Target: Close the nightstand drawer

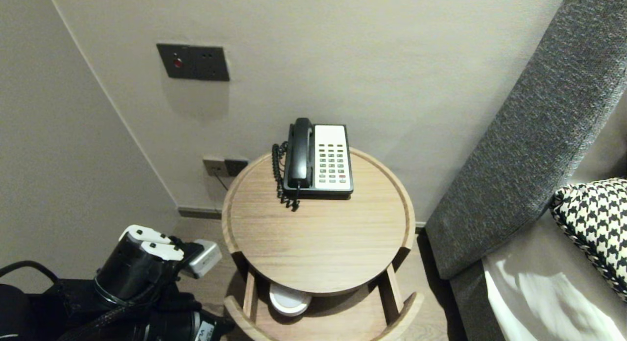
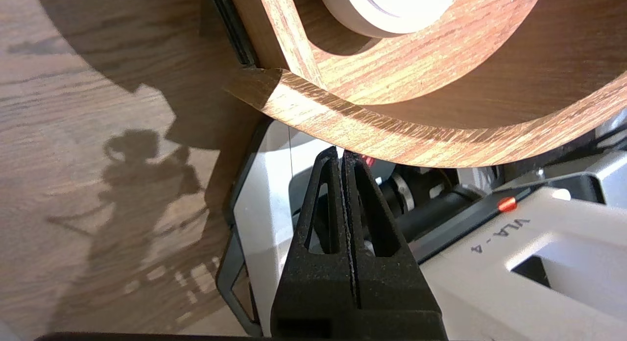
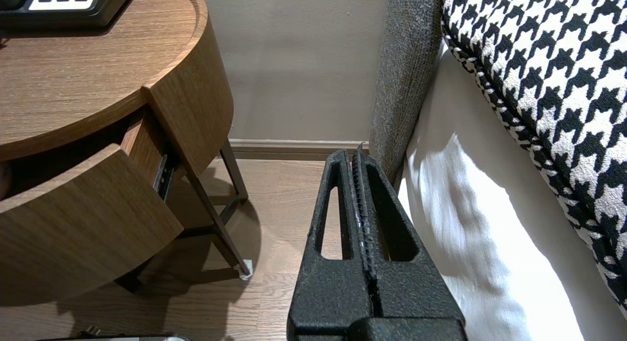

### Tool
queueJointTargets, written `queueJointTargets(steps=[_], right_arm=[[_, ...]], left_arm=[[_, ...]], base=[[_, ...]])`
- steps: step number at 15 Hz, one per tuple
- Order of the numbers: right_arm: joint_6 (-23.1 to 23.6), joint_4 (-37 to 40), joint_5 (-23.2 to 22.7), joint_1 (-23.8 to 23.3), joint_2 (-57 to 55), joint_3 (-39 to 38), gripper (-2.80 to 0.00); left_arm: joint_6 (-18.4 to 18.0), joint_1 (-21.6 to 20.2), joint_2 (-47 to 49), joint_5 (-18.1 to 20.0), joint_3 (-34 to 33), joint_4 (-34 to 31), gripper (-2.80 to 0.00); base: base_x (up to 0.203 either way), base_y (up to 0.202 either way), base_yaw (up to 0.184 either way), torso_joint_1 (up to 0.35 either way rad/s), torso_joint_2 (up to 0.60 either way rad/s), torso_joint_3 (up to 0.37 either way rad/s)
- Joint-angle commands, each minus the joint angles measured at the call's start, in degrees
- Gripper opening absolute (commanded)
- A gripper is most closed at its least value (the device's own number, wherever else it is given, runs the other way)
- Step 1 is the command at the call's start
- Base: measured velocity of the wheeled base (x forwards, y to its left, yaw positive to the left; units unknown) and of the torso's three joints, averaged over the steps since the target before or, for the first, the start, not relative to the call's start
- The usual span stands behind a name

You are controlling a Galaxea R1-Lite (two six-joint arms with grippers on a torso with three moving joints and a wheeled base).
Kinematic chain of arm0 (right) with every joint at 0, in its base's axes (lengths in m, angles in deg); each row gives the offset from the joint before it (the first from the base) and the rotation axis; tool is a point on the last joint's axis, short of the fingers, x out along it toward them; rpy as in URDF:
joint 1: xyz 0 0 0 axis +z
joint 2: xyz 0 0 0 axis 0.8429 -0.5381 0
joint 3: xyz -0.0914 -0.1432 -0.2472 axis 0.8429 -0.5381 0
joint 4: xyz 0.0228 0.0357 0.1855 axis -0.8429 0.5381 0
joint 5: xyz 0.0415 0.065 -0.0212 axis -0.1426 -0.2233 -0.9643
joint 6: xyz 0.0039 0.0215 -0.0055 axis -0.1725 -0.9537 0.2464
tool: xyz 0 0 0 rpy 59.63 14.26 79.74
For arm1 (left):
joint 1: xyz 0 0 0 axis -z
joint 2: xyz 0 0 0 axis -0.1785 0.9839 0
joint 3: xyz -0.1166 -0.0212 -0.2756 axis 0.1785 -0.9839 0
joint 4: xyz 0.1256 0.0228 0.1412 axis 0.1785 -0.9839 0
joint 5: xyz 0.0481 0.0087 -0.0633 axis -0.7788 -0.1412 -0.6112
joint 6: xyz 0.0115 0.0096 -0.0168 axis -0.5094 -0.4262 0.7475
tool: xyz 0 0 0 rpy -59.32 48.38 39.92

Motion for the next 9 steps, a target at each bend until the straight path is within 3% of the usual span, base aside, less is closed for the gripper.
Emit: queueJointTargets(steps=[1, 9], right_arm=[[0.0, -0.1, 0.0, 0.0, 0.0, -2.3, -2.8], [0.1, -0.1, 0.0, 0.0, -0.1, -2.3, -2.8]], left_arm=[[0.7, -0.6, 0.7, 0.0, 0.1, 1.3, -2.8], [4.7, -1.3, 1.9, -2.9, 0.2, 5.9, -2.8]], base=[[0.0, 0.0, 0.0, 0.0, 0.0, 0.0], [0.0, 0.0, 0.0, 0.0, 0.0, 0.0]])
